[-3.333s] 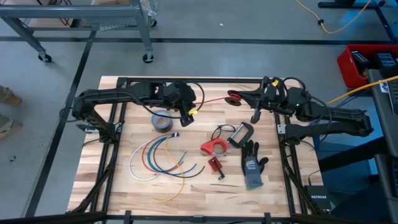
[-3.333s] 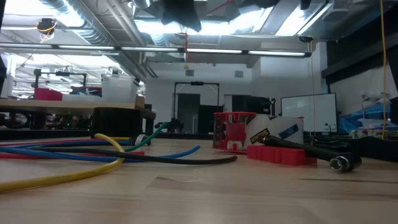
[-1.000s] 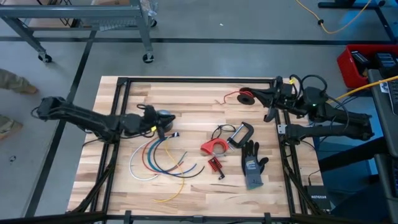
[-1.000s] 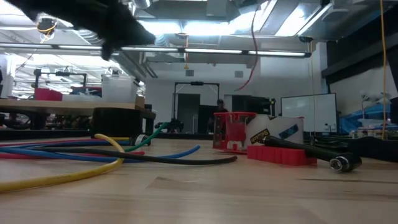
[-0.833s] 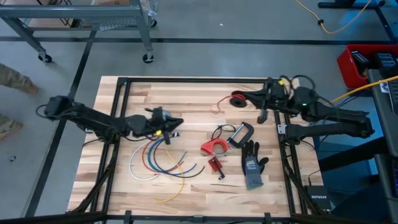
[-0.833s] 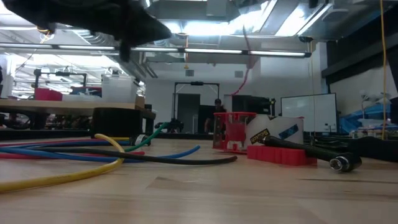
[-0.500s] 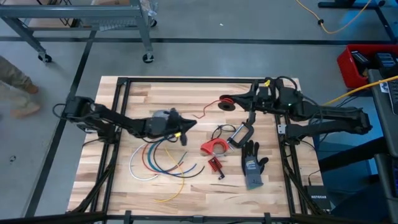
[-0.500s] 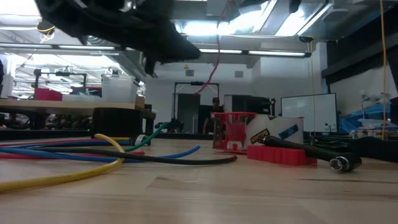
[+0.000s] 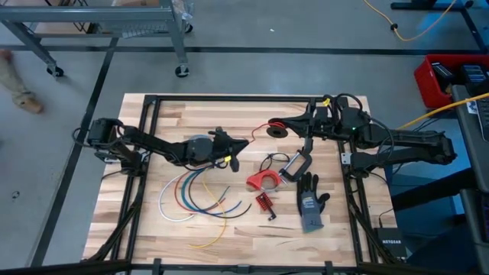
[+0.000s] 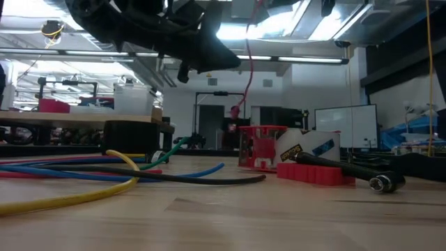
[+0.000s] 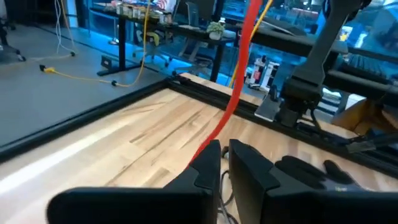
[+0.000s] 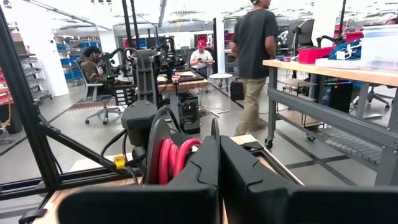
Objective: Coil cords
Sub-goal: Coil the red wire onto the spool
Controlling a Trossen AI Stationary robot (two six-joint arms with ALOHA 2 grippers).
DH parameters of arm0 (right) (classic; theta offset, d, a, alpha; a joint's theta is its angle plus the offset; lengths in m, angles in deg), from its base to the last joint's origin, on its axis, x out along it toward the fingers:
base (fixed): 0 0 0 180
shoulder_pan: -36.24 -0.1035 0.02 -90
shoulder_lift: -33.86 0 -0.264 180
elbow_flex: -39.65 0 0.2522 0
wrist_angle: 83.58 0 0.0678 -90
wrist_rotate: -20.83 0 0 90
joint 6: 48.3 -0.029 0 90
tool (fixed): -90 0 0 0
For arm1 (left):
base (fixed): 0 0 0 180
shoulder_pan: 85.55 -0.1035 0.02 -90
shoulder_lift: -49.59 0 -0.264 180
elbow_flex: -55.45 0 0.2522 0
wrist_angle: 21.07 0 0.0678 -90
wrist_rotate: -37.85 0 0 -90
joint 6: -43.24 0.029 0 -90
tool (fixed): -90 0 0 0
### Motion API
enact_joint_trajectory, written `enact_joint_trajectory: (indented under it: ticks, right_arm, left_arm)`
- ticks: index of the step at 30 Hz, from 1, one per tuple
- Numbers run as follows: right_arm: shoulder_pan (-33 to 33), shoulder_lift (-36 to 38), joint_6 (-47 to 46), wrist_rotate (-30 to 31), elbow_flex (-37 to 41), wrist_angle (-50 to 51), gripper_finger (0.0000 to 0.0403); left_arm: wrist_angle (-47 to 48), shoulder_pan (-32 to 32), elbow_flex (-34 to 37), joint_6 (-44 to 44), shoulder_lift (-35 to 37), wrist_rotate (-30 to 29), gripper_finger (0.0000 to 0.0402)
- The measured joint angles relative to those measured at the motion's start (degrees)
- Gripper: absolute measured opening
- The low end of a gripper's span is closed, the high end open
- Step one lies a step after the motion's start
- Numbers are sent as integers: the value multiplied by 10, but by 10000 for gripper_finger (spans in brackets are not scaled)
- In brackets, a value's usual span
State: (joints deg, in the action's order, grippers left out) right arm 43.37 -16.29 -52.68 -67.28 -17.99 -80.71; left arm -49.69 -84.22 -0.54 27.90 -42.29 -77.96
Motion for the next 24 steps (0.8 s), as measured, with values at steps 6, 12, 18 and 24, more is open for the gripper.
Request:
enact_joint_trajectory:
  ticks: [6, 12, 18, 24]
  right_arm:
    - [0, 0, 0, 0, 0, 0, 3]
    - [0, 0, 0, 0, 0, -5, 3]
    - [0, 0, 0, 0, 0, -33, 3]
    - [0, -15, 0, 0, -1, -62, 3]
  left_arm:
    - [20, -3, 0, -68, -1, 0, 96]
    - [8, -2, 0, 3, 0, 1, 145]
    - [9, -2, 0, 57, 0, 1, 146]
    - [-5, -2, 0, 97, 0, 1, 125]
